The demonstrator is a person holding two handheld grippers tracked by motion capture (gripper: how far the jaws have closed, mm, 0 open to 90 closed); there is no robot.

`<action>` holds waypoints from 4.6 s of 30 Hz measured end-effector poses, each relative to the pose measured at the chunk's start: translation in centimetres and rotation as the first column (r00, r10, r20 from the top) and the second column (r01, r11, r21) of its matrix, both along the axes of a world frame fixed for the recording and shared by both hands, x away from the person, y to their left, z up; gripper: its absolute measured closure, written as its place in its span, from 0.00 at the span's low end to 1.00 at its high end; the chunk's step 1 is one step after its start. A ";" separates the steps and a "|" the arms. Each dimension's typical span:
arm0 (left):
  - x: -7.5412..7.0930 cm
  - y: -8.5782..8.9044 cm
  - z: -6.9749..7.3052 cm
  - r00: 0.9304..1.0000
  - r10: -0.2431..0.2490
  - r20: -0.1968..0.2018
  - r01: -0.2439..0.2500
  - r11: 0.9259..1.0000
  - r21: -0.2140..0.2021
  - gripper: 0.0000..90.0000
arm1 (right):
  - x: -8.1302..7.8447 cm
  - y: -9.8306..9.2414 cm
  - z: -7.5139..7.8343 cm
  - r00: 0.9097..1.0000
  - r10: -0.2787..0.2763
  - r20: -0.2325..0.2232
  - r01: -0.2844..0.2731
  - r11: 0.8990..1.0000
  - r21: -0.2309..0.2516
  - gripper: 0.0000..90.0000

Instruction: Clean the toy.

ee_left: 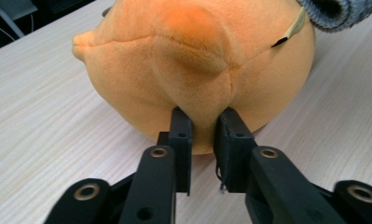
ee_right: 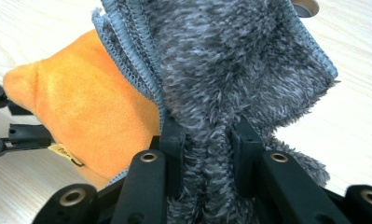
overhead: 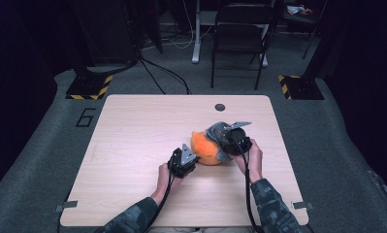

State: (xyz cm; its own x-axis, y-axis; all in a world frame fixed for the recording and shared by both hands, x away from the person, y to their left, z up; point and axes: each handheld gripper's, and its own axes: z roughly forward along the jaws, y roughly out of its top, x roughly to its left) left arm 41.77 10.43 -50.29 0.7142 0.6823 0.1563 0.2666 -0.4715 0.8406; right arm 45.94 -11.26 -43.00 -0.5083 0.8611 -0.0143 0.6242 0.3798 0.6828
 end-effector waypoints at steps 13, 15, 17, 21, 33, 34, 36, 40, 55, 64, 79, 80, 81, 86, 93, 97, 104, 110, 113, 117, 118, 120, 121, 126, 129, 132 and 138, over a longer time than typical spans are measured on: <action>0.2 1.1 1.7 0.997 -0.051 -0.054 0.045 0.995 -0.093 0.92 | -0.6 -0.2 1.4 0.999 0.000 0.045 0.000 1.000 0.013 0.79; 0.3 1.3 2.0 0.998 -0.044 -0.052 0.039 0.994 -0.101 0.93 | -0.8 0.0 1.6 0.999 0.008 0.053 -0.008 1.000 0.016 0.79; 0.2 1.5 2.2 0.997 -0.045 -0.060 0.038 0.993 -0.114 0.92 | -1.0 0.2 1.8 0.998 0.018 0.058 -0.019 1.000 0.017 0.79; 0.2 1.4 2.3 0.997 -0.047 -0.068 0.038 0.991 -0.126 0.92 | -1.4 0.6 2.4 0.996 0.039 0.074 -0.043 0.998 0.043 0.79; 0.4 1.3 2.0 0.996 -0.049 -0.074 0.041 0.994 -0.104 0.92 | -2.0 2.4 2.0 0.989 0.133 0.072 -0.138 0.988 0.073 0.78; 0.4 1.3 1.9 0.996 -0.047 -0.072 0.039 0.994 -0.105 0.92 | -1.9 2.3 2.0 0.990 0.126 0.064 -0.130 0.989 0.073 0.78; 0.4 1.3 1.9 0.996 -0.047 -0.070 0.040 0.994 -0.101 0.92 | -1.6 2.0 1.8 0.993 0.113 0.044 -0.116 0.991 0.073 0.78; 0.5 1.3 1.8 0.996 -0.050 -0.069 0.043 0.994 -0.097 0.92 | -1.2 1.4 1.5 0.994 0.103 0.025 -0.105 0.993 0.062 0.78; 0.6 1.5 1.7 0.996 -0.050 -0.071 0.043 0.994 -0.104 0.90 | -0.1 -0.4 0.6 0.999 0.047 -0.025 -0.046 0.998 0.039 0.78; 0.7 1.6 1.6 0.997 -0.046 -0.069 0.038 0.993 -0.113 0.90 | 1.4 -2.6 -1.9 0.994 -0.037 -0.100 0.037 0.999 -0.003 0.78; 0.7 1.6 1.6 0.996 -0.057 -0.067 0.049 0.992 -0.120 0.90 | 2.0 -3.7 -2.7 0.986 -0.083 -0.148 0.082 0.997 -0.008 0.78; 0.7 1.6 1.6 0.996 -0.057 -0.067 0.049 0.991 -0.122 0.90 | 1.9 -3.7 -2.0 0.988 -0.076 -0.133 0.078 0.997 0.005 0.78; 0.7 1.6 1.6 0.996 -0.060 -0.061 0.052 0.992 -0.118 0.90 | 1.7 -3.6 -1.5 0.992 -0.071 -0.107 0.074 0.997 0.019 0.78; 0.5 1.5 1.7 0.996 -0.066 -0.064 0.058 0.992 -0.114 0.90 | 0.3 -2.2 1.3 0.999 -0.014 -0.040 0.017 0.997 0.074 0.78; 0.5 1.4 1.6 0.997 -0.063 -0.054 0.056 0.992 -0.113 0.90 | -1.9 1.7 2.8 0.993 0.113 0.036 -0.115 0.991 0.065 0.78; 0.6 1.5 1.6 0.996 -0.062 -0.062 0.055 0.993 -0.108 0.90 | -2.0 2.6 2.1 0.990 0.137 0.037 -0.139 0.989 0.054 0.78; 0.6 1.4 1.5 0.997 -0.059 -0.059 0.051 0.992 -0.119 0.90 | -1.4 1.6 1.8 0.993 0.120 0.010 -0.121 0.991 0.056 0.78; 0.6 1.4 1.5 0.996 -0.061 -0.059 0.053 0.992 -0.117 0.90 | -1.0 1.0 1.5 0.995 0.101 -0.021 -0.100 0.994 0.036 0.78; 0.6 1.5 1.5 0.996 -0.062 -0.058 0.056 0.992 -0.113 0.90 | -0.6 0.5 1.3 0.995 0.091 -0.034 -0.090 0.996 0.022 0.78; 0.7 1.5 1.5 0.995 -0.070 -0.065 0.063 0.992 -0.109 0.90 | -0.1 -0.4 0.7 0.997 0.060 -0.054 -0.059 0.998 0.026 0.78; 0.7 1.6 1.5 0.995 -0.069 -0.066 0.062 0.992 -0.109 0.90 | 0.1 -0.6 0.6 0.997 0.053 -0.062 -0.051 0.998 0.030 0.78; 0.7 1.6 1.5 0.995 -0.069 -0.065 0.062 0.992 -0.112 0.90 | 0.4 -1.1 0.2 0.997 0.028 -0.073 -0.027 0.999 0.020 0.78; 0.7 1.6 1.5 0.995 -0.070 -0.065 0.062 0.992 -0.111 0.90 | 0.5 -1.3 0.1 0.996 0.029 -0.080 -0.027 0.999 0.025 0.78; 0.6 1.5 1.5 0.995 -0.071 -0.069 0.063 0.992 -0.110 0.90 | 1.2 -2.3 -1.0 0.992 -0.011 -0.125 0.014 1.000 0.019 0.78; 0.6 1.5 1.5 0.995 -0.071 -0.069 0.063 0.992 -0.108 0.90 | 1.6 -2.9 -2.1 0.987 -0.041 -0.154 0.042 0.999 0.001 0.78; 0.7 1.6 1.5 0.996 -0.069 -0.065 0.062 0.992 -0.110 0.90 | 2.0 -3.3 -3.5 0.980 -0.073 -0.185 0.069 0.997 -0.029 0.78; 0.7 1.6 1.5 0.996 -0.062 -0.063 0.055 0.992 -0.116 0.90 | 2.4 -3.4 -4.8 0.974 -0.084 -0.213 0.076 0.996 -0.048 0.78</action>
State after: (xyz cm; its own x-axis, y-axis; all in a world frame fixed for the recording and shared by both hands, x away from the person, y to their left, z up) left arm 42.47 12.00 -48.83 0.7597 0.6496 0.0310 0.2983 -0.3904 0.8710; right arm 48.36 -14.66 -47.77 -0.4329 0.8999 0.0530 0.7836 0.3466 0.5155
